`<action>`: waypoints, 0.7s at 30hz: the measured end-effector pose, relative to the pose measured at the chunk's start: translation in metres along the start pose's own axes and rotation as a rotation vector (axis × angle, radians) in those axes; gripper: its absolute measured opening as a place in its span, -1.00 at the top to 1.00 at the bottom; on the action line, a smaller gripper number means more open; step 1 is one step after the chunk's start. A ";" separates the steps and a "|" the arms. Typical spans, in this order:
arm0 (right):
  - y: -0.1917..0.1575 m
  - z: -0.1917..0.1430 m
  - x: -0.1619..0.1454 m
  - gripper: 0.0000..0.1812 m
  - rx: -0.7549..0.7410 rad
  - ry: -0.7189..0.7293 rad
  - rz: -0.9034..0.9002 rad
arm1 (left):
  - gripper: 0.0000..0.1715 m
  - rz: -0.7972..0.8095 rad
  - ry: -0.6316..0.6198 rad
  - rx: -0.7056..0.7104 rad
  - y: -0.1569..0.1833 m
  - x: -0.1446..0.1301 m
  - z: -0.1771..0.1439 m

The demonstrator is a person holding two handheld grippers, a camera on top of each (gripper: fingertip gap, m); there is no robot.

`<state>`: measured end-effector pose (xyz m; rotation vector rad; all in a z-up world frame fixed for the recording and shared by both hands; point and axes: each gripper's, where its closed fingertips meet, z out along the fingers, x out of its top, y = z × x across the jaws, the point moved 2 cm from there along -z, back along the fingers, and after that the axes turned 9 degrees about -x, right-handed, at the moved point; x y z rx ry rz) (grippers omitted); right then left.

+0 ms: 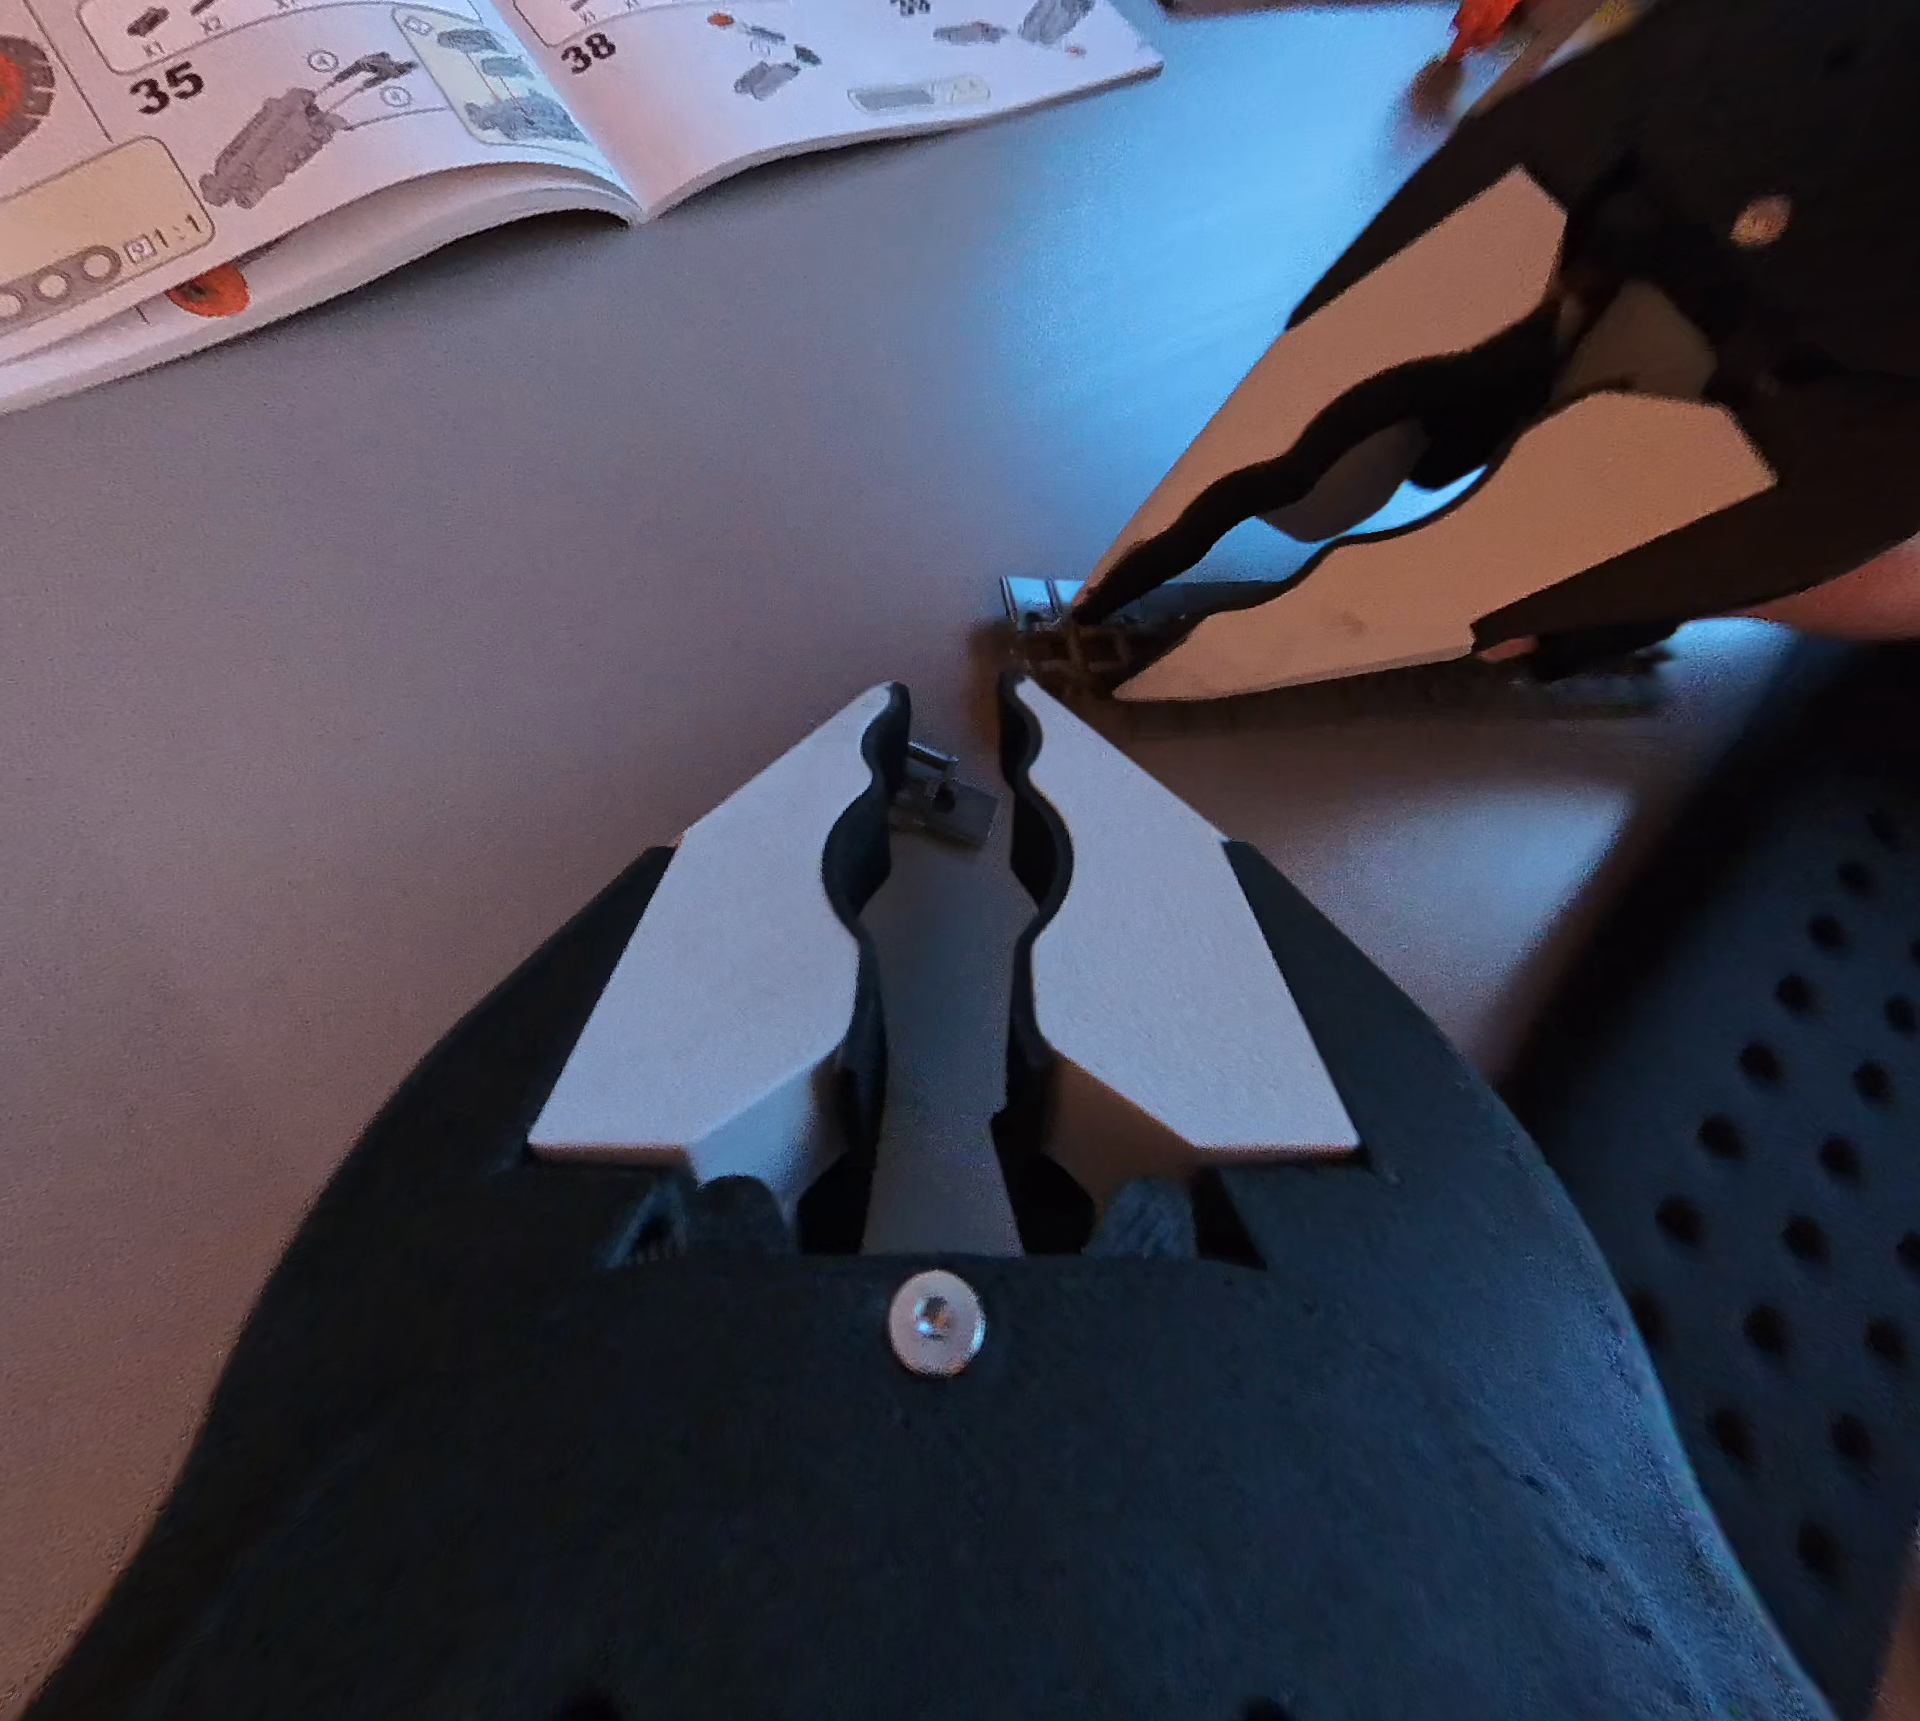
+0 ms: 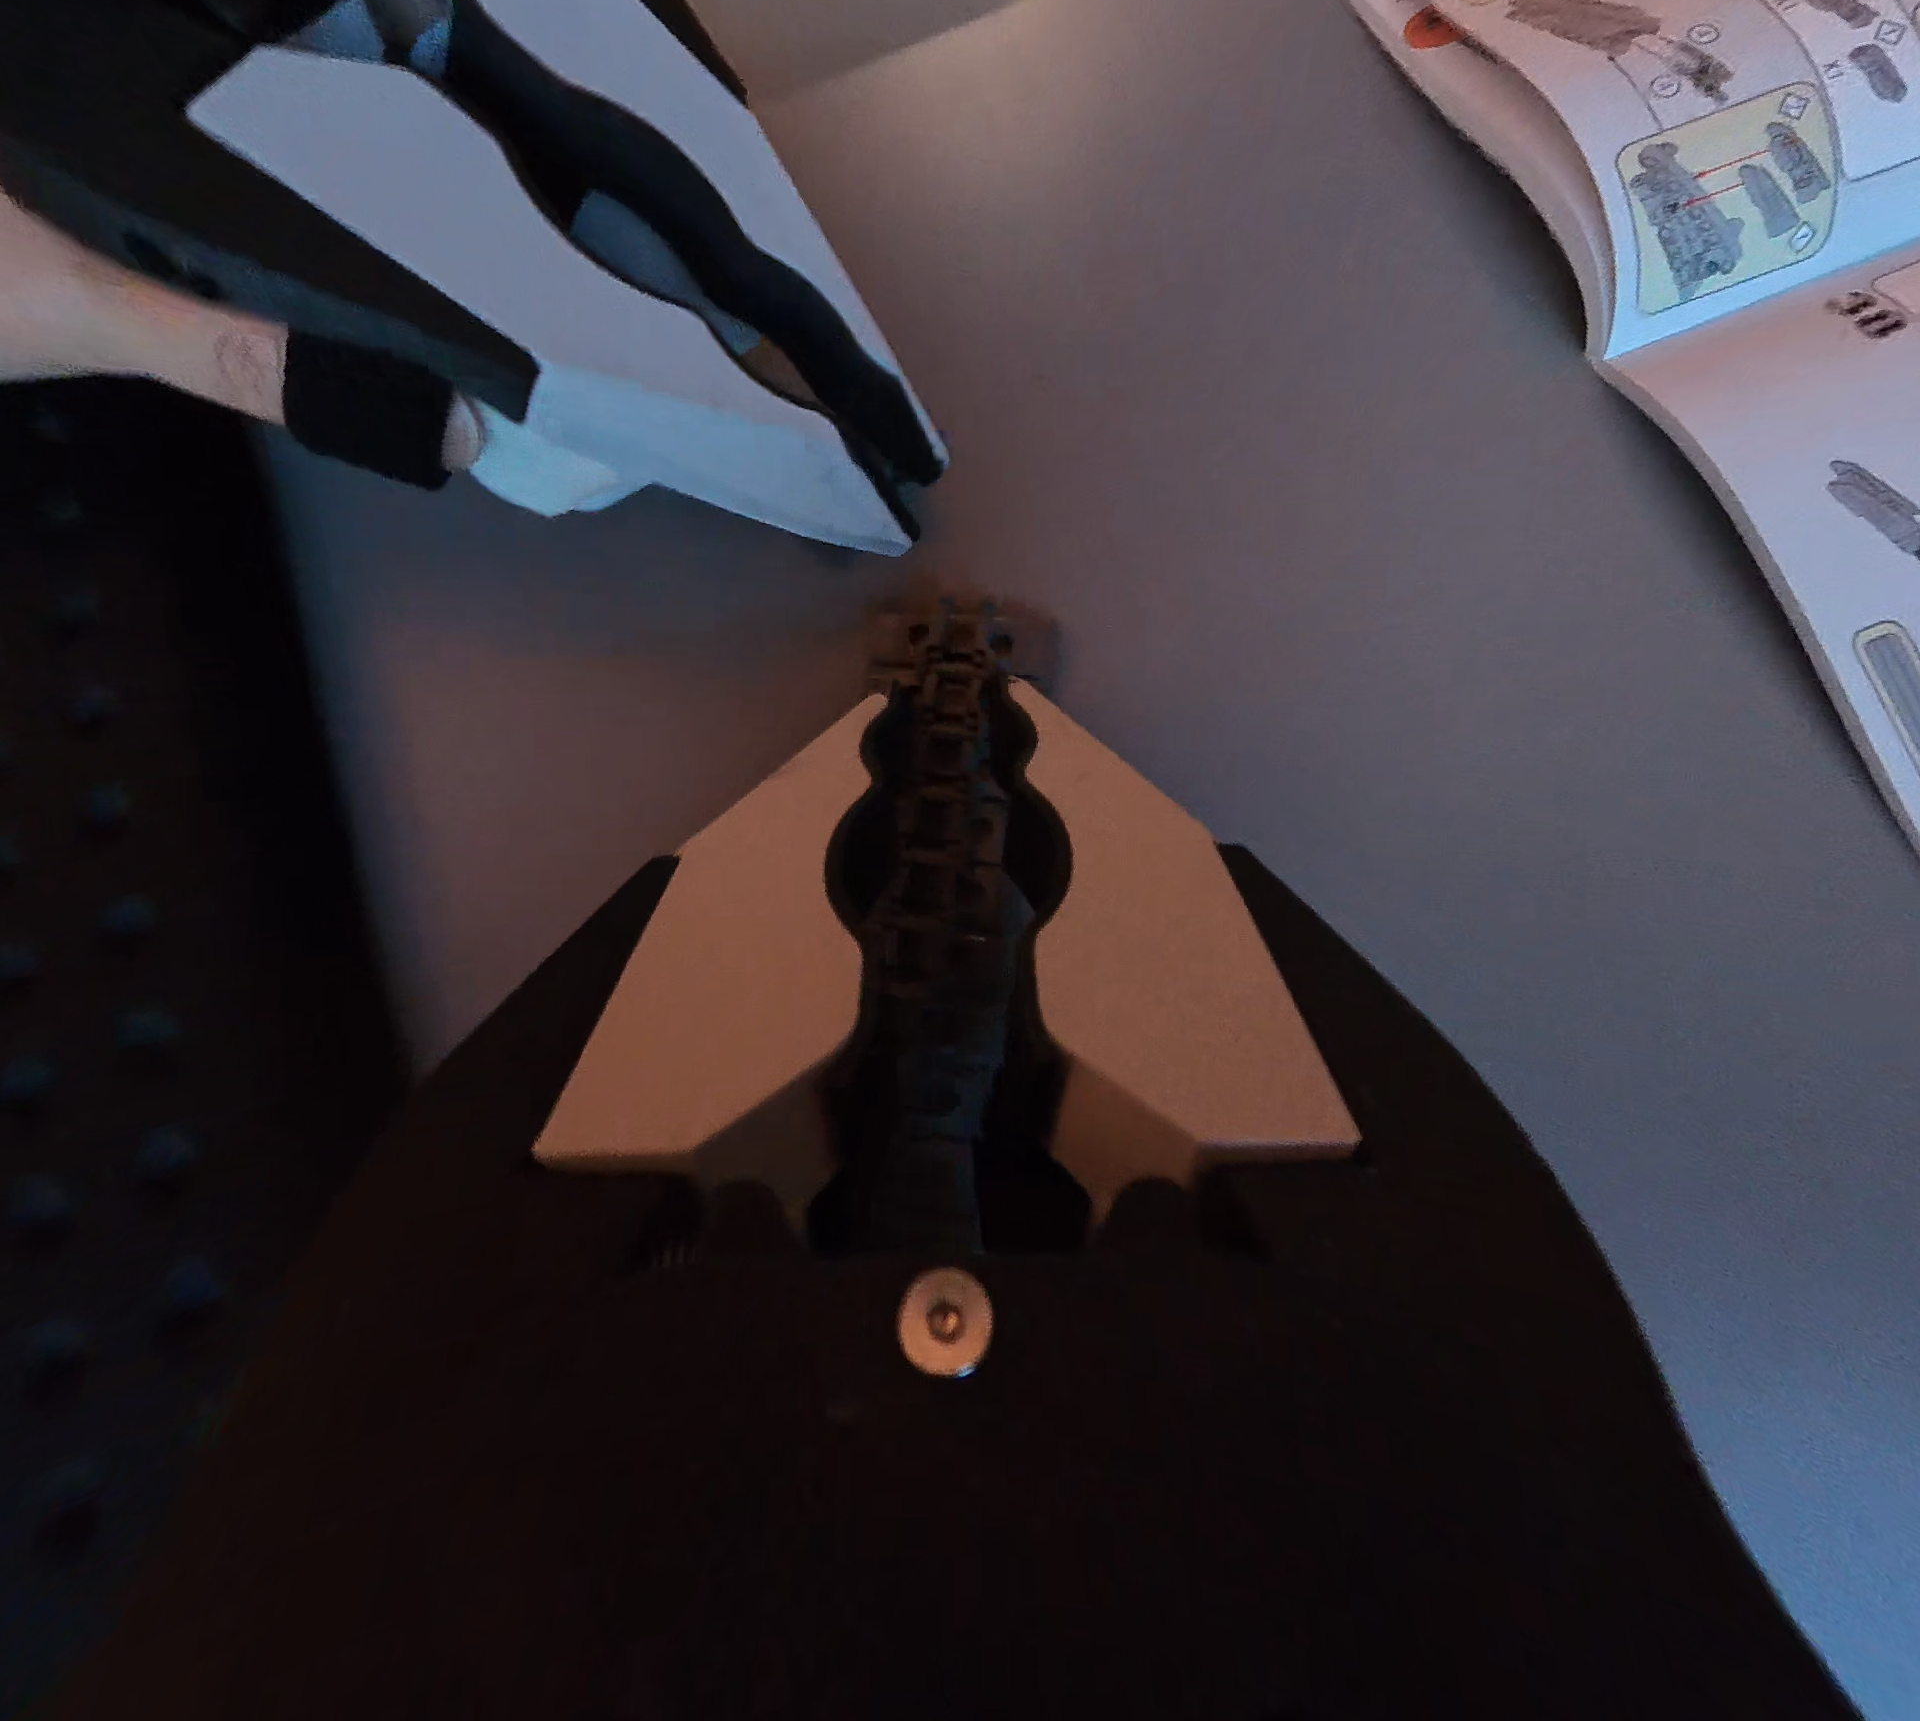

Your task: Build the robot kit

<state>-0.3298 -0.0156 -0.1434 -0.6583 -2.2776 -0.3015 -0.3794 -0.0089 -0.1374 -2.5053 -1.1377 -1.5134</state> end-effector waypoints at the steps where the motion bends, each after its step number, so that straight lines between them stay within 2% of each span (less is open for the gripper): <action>1: 0.001 -0.003 0.002 0.86 -0.015 0.032 -0.012 | 0.78 -0.030 0.024 -0.037 0.001 0.002 -0.002; 4: 0.001 -0.020 0.013 0.87 -0.041 0.172 -0.041 | 0.69 -0.135 0.089 -0.188 0.010 0.007 -0.007; 7: 0.001 -0.031 0.018 0.88 -0.069 0.262 -0.069 | 0.72 -0.242 0.162 -0.387 0.027 0.016 -0.013; 10: 0.000 -0.030 0.018 0.88 -0.073 0.267 -0.086 | 0.80 -0.262 0.169 -0.464 0.036 0.019 -0.014; 14: -0.002 -0.024 0.013 0.88 -0.067 0.237 -0.100 | 0.77 -0.261 0.175 -0.450 0.034 0.019 -0.014; 17: -0.003 -0.023 0.014 0.88 -0.056 0.238 -0.091 | 0.80 -0.218 0.116 -0.384 0.031 0.011 -0.006; 19: -0.004 -0.022 0.014 0.88 -0.048 0.233 -0.086 | 0.96 -0.171 0.073 -0.364 0.034 0.007 -0.002; 21: -0.003 -0.021 0.012 0.87 -0.040 0.224 -0.083 | 0.97 -0.124 0.046 -0.322 0.032 0.005 -0.001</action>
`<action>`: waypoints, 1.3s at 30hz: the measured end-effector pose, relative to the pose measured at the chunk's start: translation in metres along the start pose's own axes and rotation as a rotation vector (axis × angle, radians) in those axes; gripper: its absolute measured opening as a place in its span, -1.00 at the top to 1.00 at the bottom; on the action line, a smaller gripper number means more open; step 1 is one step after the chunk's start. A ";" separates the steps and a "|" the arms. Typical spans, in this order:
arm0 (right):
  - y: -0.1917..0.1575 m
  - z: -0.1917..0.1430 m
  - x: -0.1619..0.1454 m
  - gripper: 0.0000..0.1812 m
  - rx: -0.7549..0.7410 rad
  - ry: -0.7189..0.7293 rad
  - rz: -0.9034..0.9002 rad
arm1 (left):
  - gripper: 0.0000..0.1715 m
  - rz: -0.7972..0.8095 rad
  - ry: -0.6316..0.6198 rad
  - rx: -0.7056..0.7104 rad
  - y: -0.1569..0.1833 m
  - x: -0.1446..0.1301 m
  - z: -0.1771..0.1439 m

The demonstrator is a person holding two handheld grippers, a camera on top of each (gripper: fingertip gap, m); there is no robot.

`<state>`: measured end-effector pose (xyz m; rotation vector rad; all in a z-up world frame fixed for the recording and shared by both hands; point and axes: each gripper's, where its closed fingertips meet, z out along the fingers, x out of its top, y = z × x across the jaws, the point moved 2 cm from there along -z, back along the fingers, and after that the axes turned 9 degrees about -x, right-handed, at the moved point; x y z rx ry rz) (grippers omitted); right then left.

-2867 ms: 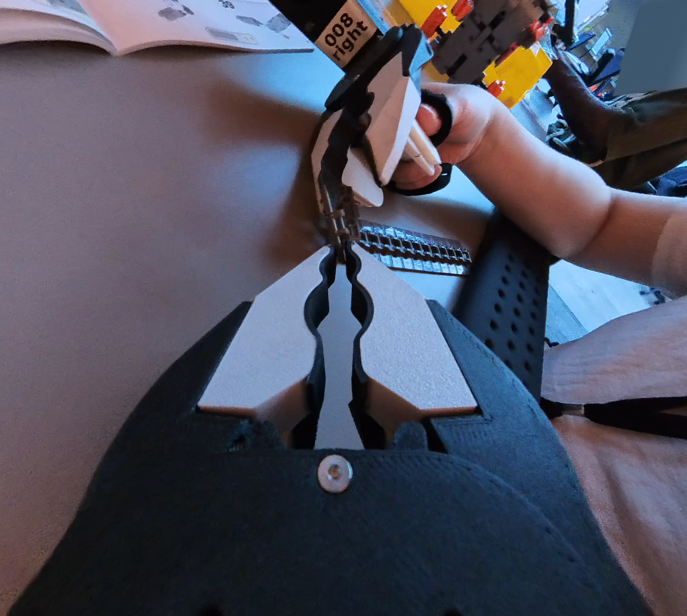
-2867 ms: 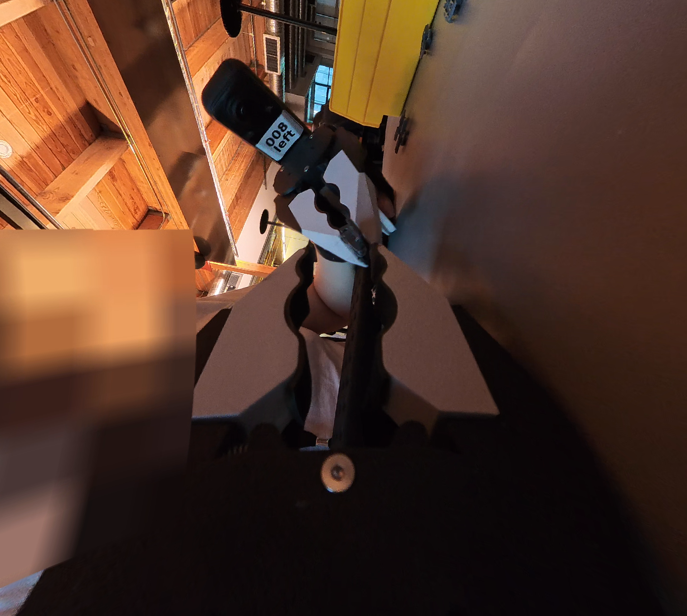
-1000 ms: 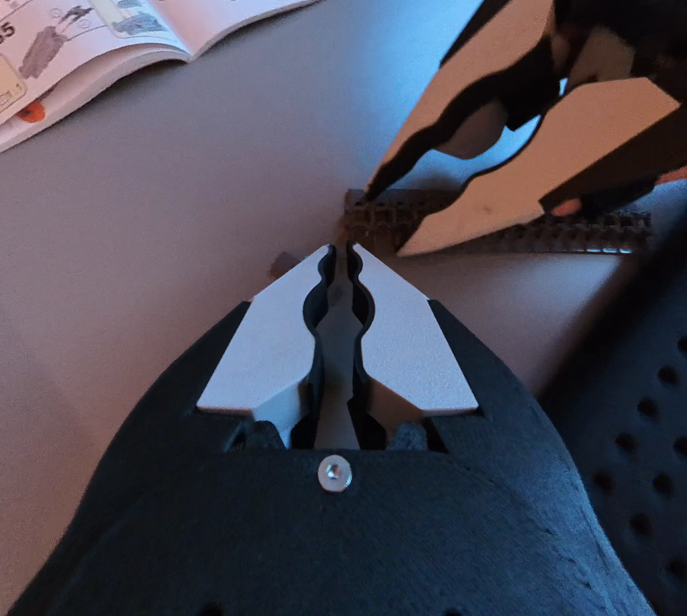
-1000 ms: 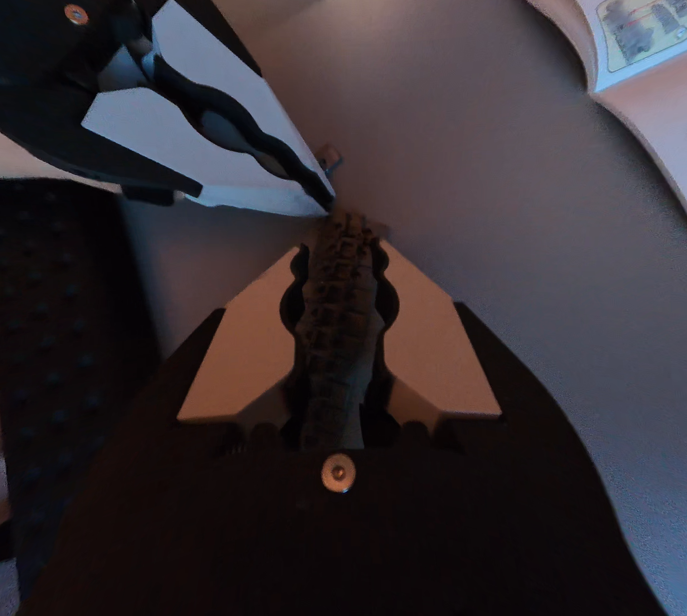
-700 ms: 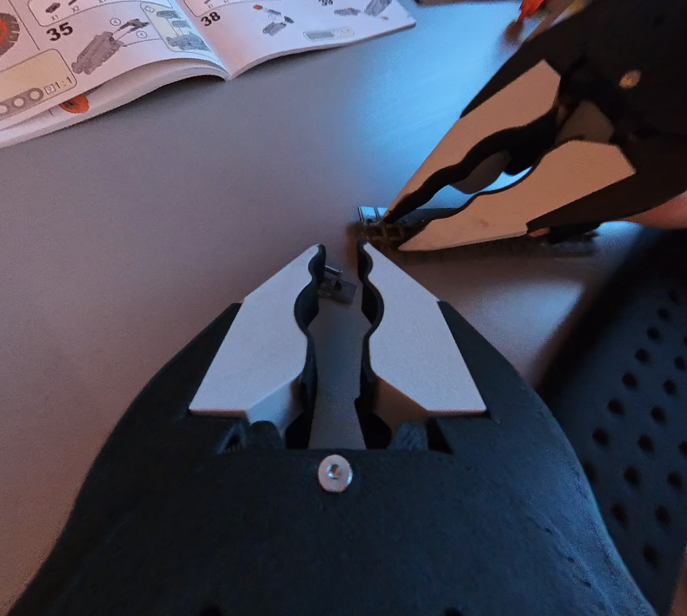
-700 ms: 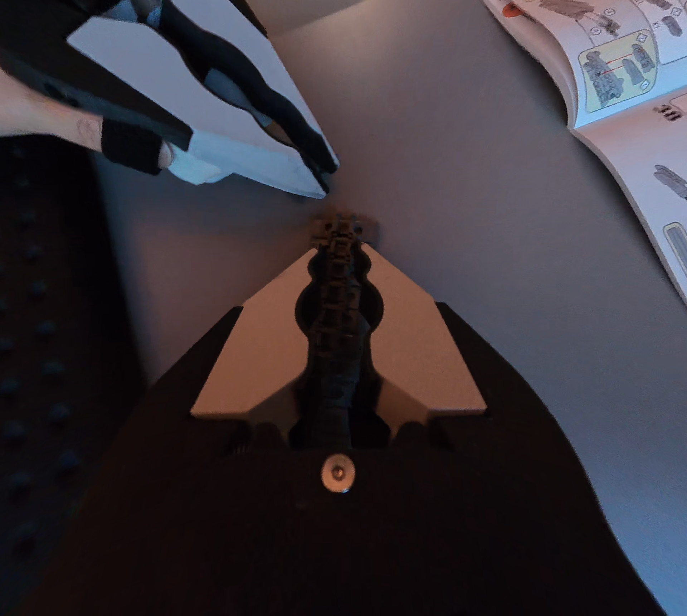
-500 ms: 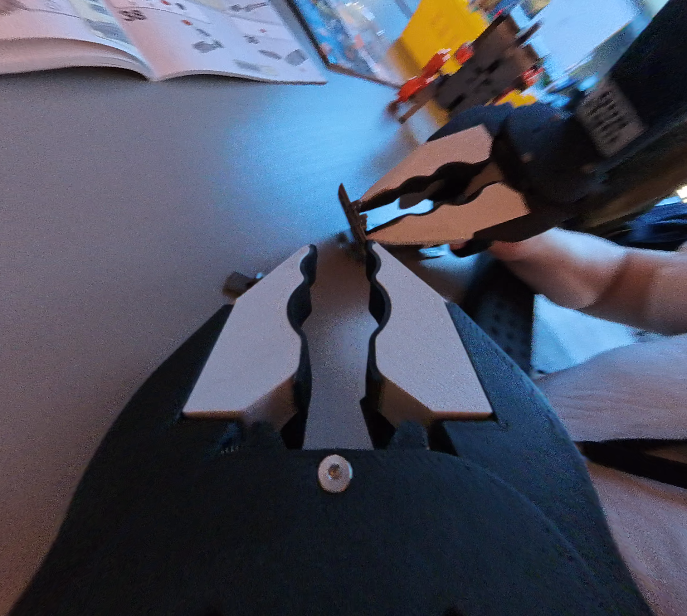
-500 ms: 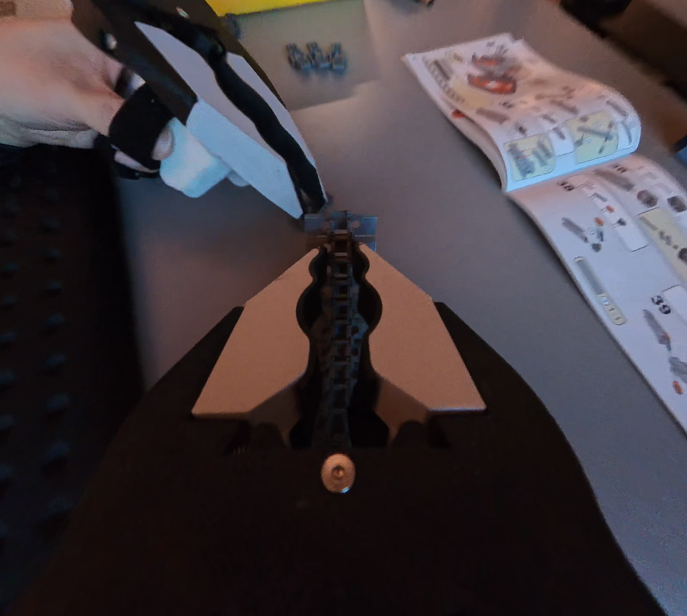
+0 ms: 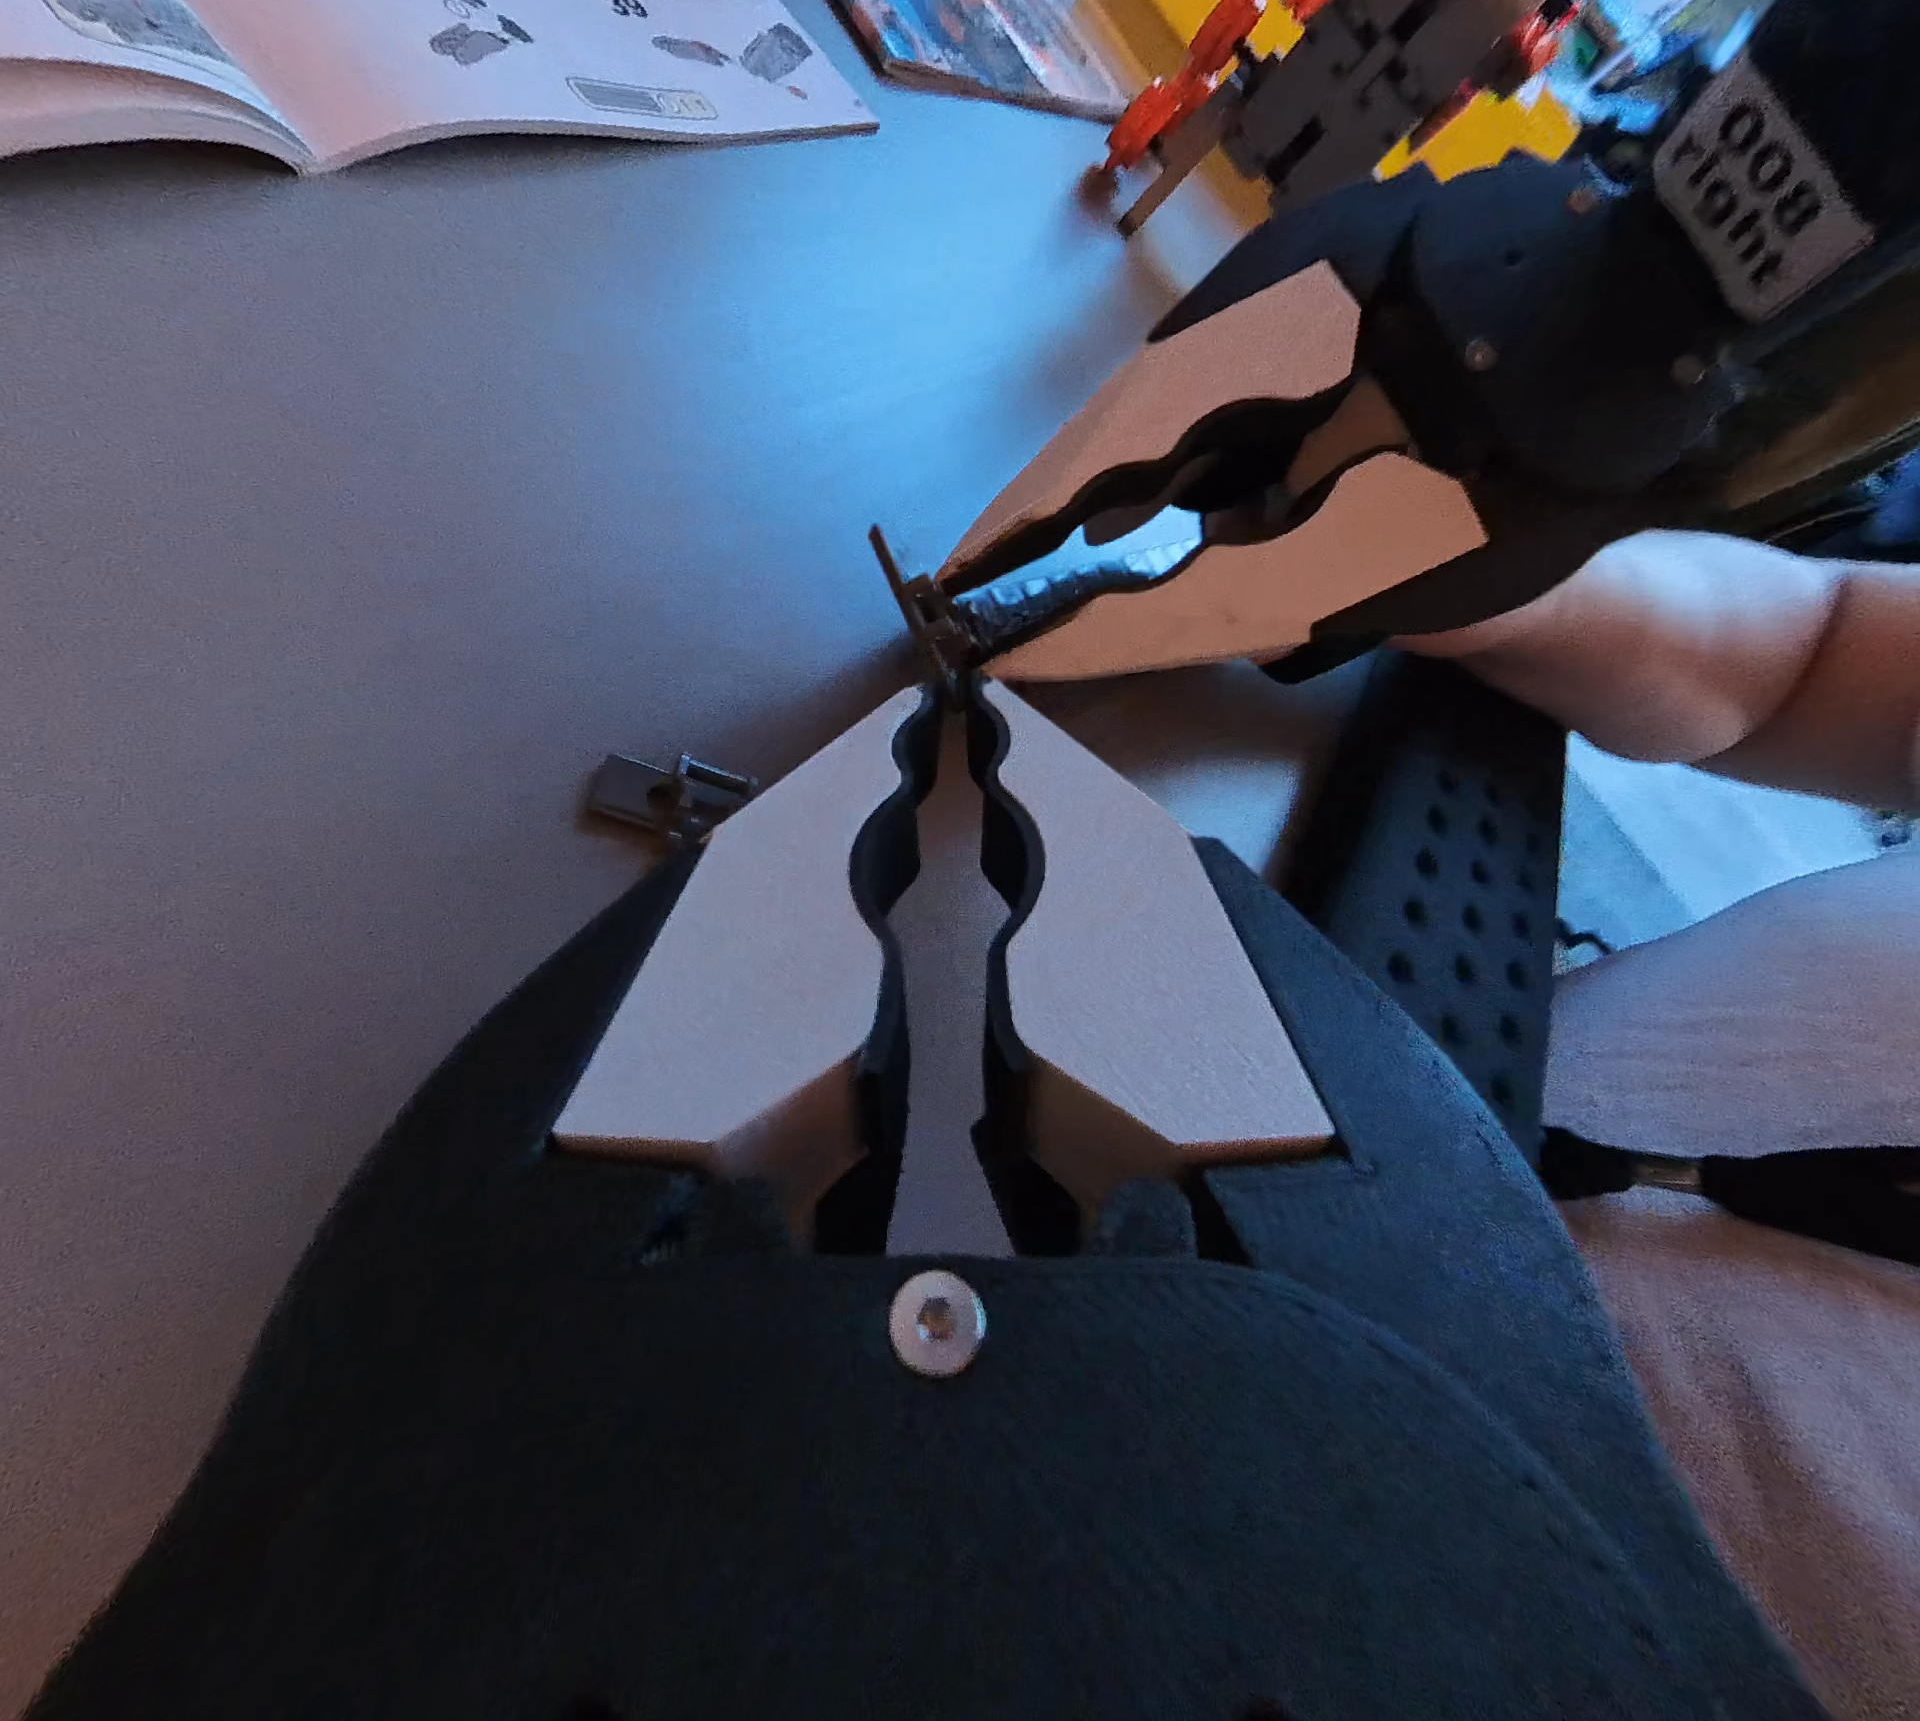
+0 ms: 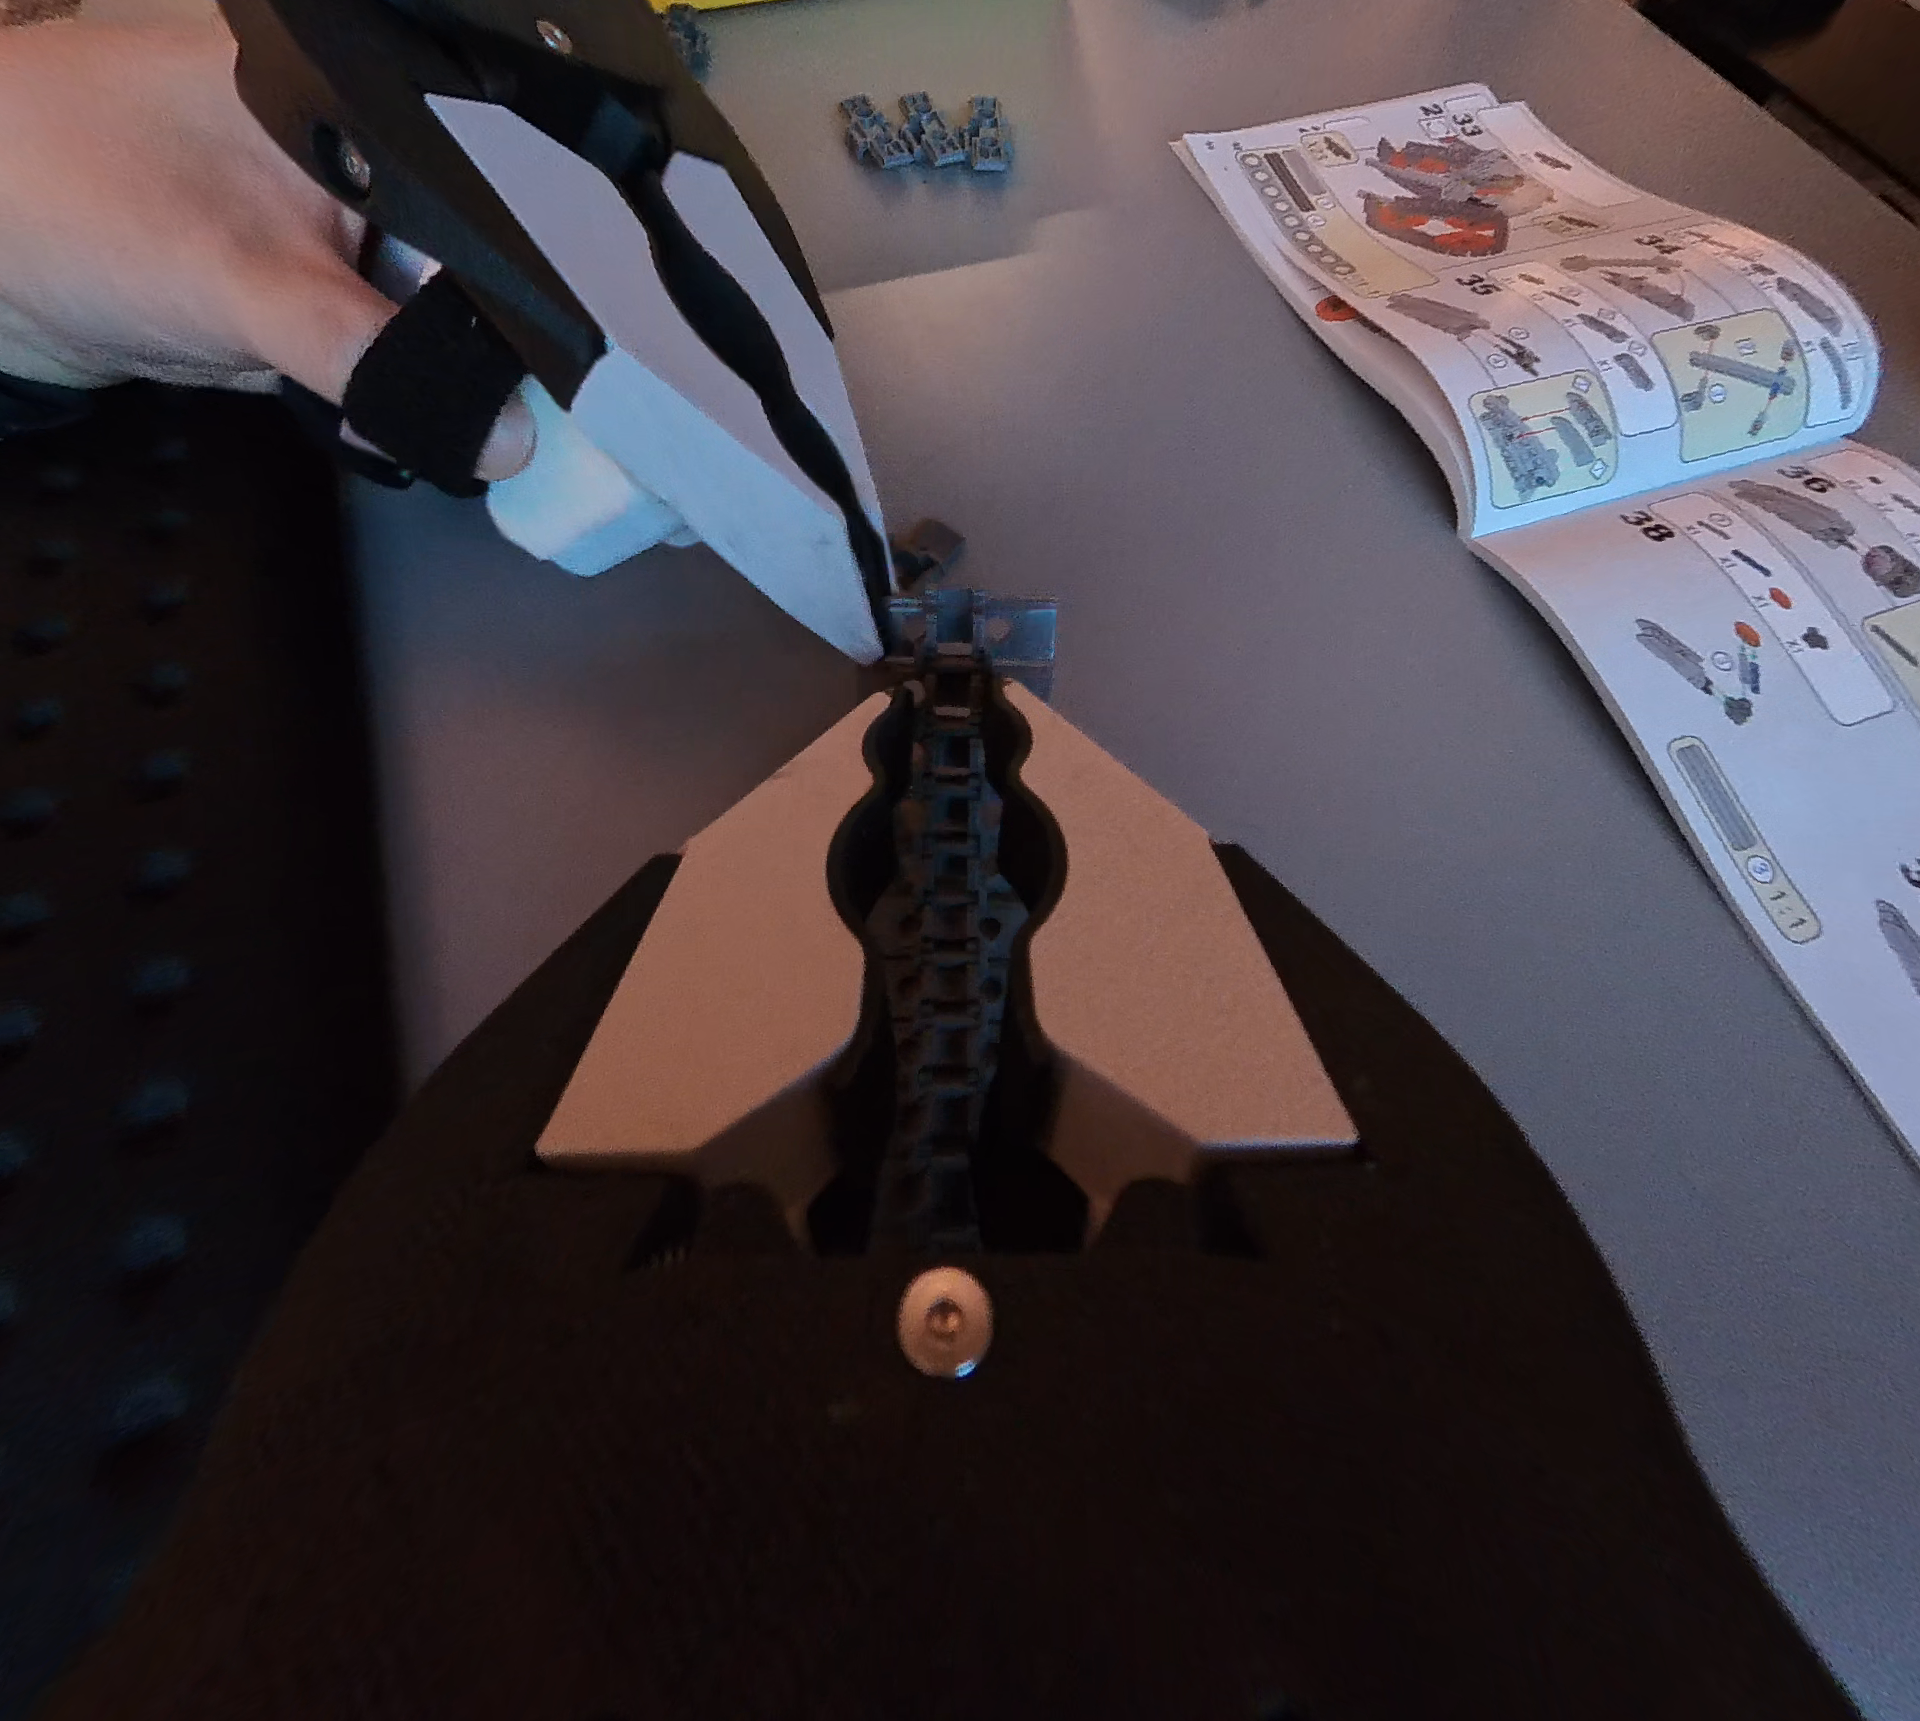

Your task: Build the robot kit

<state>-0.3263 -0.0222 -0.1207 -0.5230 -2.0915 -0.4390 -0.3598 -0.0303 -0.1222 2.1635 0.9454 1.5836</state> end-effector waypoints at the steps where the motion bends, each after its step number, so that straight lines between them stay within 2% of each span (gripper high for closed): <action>1: -0.001 0.001 -0.002 0.87 0.023 -0.004 0.003 | 0.97 0.016 -0.023 0.009 0.000 -0.002 0.000; 3: -0.003 -0.004 0.002 0.81 0.121 0.029 0.032 | 0.98 0.047 -0.039 0.024 -0.001 -0.003 -0.001; 4: 0.000 -0.008 0.007 0.69 0.173 0.057 0.082 | 0.99 0.067 -0.036 0.019 0.000 -0.001 -0.002; 6: 0.014 -0.016 0.018 0.27 0.270 0.103 0.215 | 0.99 0.131 -0.046 0.005 0.005 0.002 -0.004; 7: 0.021 -0.017 0.019 0.02 0.319 0.091 0.275 | 0.99 0.171 -0.057 0.021 0.005 0.004 -0.006; 8: 0.025 -0.016 0.016 -0.13 0.379 0.059 0.305 | 0.99 0.208 -0.073 0.028 0.005 0.005 -0.006; 9: 0.027 -0.015 0.014 -0.12 0.454 0.036 0.324 | 0.99 0.236 -0.095 0.014 0.007 0.006 -0.005; 12: 0.022 -0.012 0.014 0.40 0.676 0.034 0.375 | 0.99 0.262 -0.131 0.005 0.007 0.011 -0.001; 14: 0.016 -0.008 0.013 0.61 0.763 0.035 0.346 | 0.99 0.271 -0.142 0.000 0.007 0.013 0.001; 19: 0.016 -0.005 0.017 0.91 0.815 0.064 0.337 | 0.99 0.267 -0.114 -0.019 0.008 0.016 0.004; 22: 0.017 -0.005 0.016 0.92 0.805 0.061 0.339 | 0.99 0.259 -0.113 -0.018 0.006 0.016 0.004; 25: 0.016 -0.003 0.015 0.83 0.798 0.046 0.338 | 0.99 0.261 -0.113 0.001 0.003 0.016 0.004; 28: 0.017 -0.001 0.013 0.89 0.783 0.033 0.338 | 0.99 0.256 -0.108 -0.003 0.003 0.016 0.004; 39: 0.017 0.009 0.009 0.86 0.742 -0.026 0.357 | 0.99 0.236 -0.100 0.023 -0.004 0.015 0.003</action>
